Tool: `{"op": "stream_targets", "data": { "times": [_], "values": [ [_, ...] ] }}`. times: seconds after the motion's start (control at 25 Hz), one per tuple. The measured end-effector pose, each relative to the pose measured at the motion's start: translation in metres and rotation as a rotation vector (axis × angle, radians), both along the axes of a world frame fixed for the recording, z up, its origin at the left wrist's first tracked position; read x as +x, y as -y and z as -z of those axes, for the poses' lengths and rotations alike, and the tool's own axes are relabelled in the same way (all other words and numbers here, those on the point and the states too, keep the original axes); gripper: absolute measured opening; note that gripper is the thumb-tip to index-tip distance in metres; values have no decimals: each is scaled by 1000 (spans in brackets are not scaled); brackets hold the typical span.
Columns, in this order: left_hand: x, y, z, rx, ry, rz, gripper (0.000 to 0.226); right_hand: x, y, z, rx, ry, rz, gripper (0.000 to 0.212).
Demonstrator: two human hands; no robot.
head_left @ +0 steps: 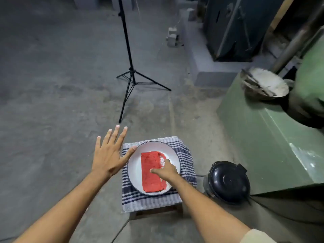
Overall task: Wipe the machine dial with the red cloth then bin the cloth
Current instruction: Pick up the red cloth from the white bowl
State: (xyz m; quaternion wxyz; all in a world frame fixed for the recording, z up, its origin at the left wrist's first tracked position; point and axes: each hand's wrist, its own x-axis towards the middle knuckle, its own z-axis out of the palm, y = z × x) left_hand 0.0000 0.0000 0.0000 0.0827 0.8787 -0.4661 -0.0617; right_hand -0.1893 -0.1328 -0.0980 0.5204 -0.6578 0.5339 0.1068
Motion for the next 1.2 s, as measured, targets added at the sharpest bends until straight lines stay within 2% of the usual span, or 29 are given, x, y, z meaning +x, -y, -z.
{"op": "stream_targets", "data": {
  "times": [0.08, 0.28, 0.36, 0.44, 0.52, 0.6, 0.72, 0.8, 0.92, 1.0, 1.08, 1.2],
  "values": [
    [9, -3, 19, 13, 0, -15, 98, 21, -4, 25, 10, -58, 51, 112],
    [17, -16, 51, 37, -13, -43, 94, 61, -26, 60, -217, -254, 101, 127],
    [17, -19, 56, 37, -31, -43, 95, 69, -27, 68, -201, -241, 195, 115],
    [16, -22, 57, 51, -44, -46, 97, 73, -26, 71, -55, -154, 306, 86],
    [17, -23, 56, 71, -40, -47, 98, 74, -27, 65, 228, 91, 518, 55],
    [22, -20, 50, 88, -33, -63, 97, 68, -24, 50, 542, 395, 730, 43],
    [28, -7, 33, 47, -20, -98, 93, 44, -8, 23, 830, 789, 853, 40],
    [32, 3, 19, -4, -20, -107, 89, 23, 2, 7, 937, 1042, 866, 55],
    [28, 18, -6, -24, 5, -78, 88, -1, 7, -18, 932, 1395, 830, 88],
    [21, 26, -21, -35, 19, -54, 88, -8, 8, -36, 829, 1504, 814, 105],
    [9, 35, -37, -66, 27, -31, 86, -17, 11, -53, 723, 1535, 761, 111],
    [-6, 49, -57, -93, 31, 10, 83, -40, 20, -73, 704, 1565, 669, 103]
  ]
}}
